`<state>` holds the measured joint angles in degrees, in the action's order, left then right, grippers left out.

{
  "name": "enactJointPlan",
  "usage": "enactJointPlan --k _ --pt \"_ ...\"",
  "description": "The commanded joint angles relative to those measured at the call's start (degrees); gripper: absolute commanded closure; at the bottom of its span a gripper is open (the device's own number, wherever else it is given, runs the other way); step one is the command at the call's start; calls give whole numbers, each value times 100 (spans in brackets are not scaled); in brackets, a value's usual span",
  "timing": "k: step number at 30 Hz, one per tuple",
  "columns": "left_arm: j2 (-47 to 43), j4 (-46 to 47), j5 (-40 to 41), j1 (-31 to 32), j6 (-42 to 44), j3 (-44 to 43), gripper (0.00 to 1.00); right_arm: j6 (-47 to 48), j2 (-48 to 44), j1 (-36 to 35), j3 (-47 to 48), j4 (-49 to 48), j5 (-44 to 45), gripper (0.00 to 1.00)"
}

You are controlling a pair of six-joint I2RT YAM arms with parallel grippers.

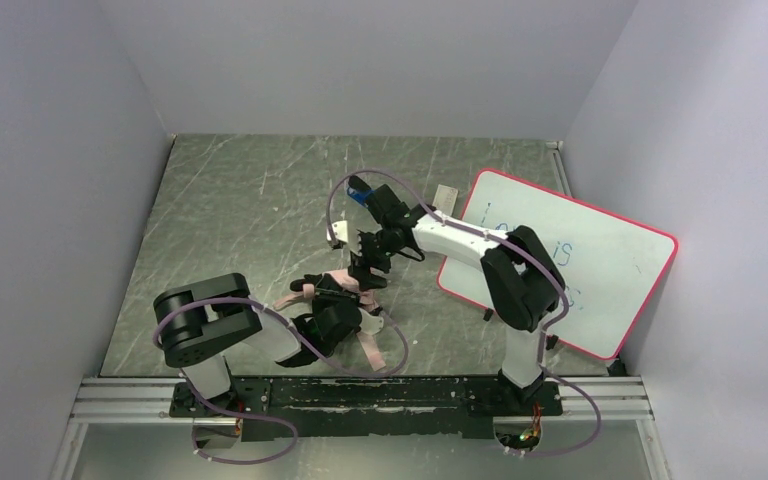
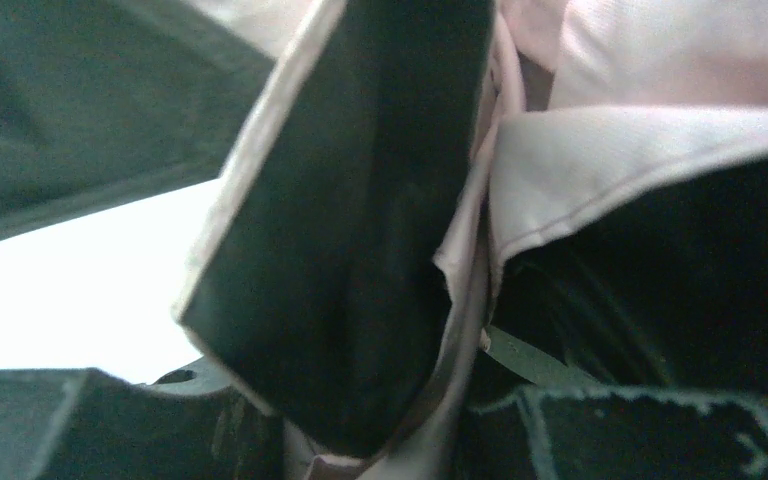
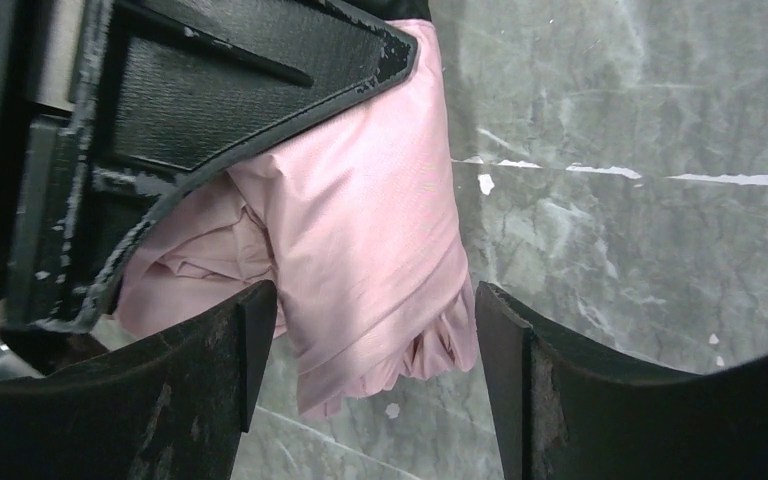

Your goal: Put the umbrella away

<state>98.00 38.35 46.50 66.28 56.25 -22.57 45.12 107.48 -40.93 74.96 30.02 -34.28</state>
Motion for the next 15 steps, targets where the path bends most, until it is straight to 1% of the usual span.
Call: enactJointPlan --k 1,4,8,14,15 --pt "164 -407 -141 97 172 180 95 167 198 -88 18 -250 211 24" --pt "133 -375 -144 111 192 215 95 218 340 -155 24 -450 408 24" --pt "111 -351 -143 117 187 242 95 356 658 -265 198 -192 441 25" --pt "91 -241 -98 114 168 274 95 322 890 -297 54 -145 805 32" --pt "88 -243 -97 113 160 275 95 310 893 -298 -5 -172 903 34"
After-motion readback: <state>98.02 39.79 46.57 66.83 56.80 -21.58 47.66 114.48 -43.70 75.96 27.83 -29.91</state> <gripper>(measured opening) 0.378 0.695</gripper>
